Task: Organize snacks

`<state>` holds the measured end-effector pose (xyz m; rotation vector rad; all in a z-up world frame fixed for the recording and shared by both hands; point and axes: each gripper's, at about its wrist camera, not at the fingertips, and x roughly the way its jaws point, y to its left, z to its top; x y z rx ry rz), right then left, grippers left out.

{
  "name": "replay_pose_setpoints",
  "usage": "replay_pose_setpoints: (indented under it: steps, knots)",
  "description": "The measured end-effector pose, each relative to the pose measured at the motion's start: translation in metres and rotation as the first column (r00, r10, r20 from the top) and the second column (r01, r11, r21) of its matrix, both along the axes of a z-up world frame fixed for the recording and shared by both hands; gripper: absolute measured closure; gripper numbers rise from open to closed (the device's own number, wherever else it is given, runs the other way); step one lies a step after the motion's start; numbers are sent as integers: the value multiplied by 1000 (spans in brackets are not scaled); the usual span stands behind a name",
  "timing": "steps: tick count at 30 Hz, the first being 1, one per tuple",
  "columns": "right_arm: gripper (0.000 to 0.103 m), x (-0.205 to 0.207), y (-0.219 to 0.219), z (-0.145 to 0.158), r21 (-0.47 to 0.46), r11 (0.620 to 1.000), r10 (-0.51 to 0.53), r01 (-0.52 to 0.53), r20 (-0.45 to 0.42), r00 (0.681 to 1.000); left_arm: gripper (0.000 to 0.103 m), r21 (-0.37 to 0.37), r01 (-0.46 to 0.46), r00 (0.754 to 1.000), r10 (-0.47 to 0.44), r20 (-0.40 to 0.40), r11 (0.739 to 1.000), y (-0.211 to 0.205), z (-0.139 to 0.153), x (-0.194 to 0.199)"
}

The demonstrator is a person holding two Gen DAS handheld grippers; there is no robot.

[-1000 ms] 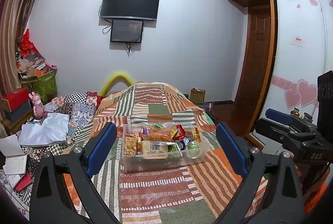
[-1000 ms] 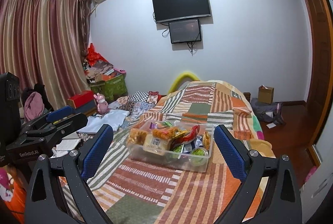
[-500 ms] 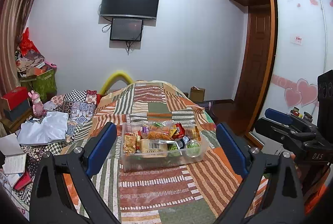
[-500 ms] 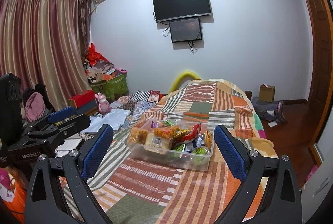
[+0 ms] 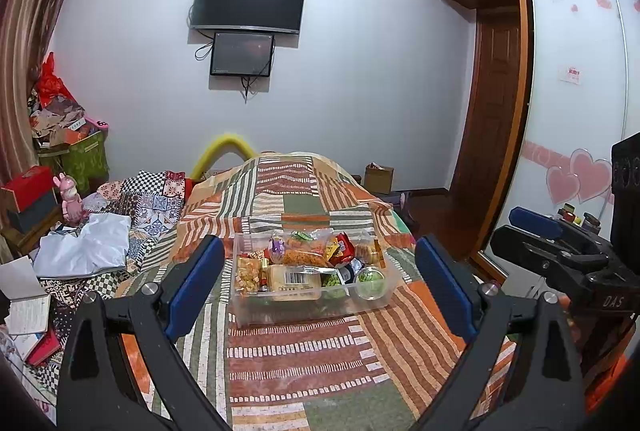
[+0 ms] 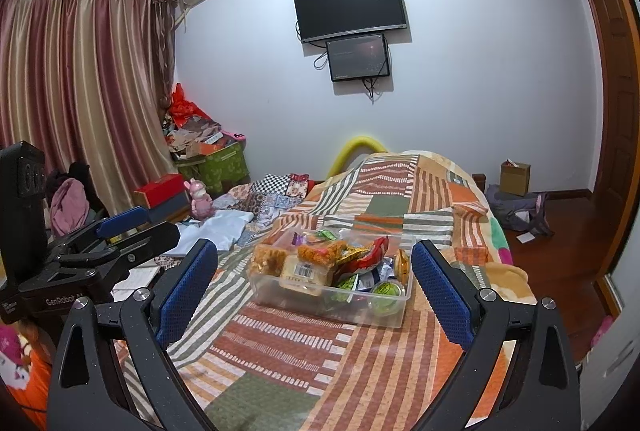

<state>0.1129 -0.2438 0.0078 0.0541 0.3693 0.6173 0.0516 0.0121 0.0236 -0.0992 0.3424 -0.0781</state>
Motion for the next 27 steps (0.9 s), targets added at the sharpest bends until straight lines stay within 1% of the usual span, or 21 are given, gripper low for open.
replay_pose_setpoints:
  steps: [27]
  knots:
    - [6,2,-1,1,3,1000,-4,4,-3,1000,6,-13,18,1000,-18,-15,1000,5,-2,0]
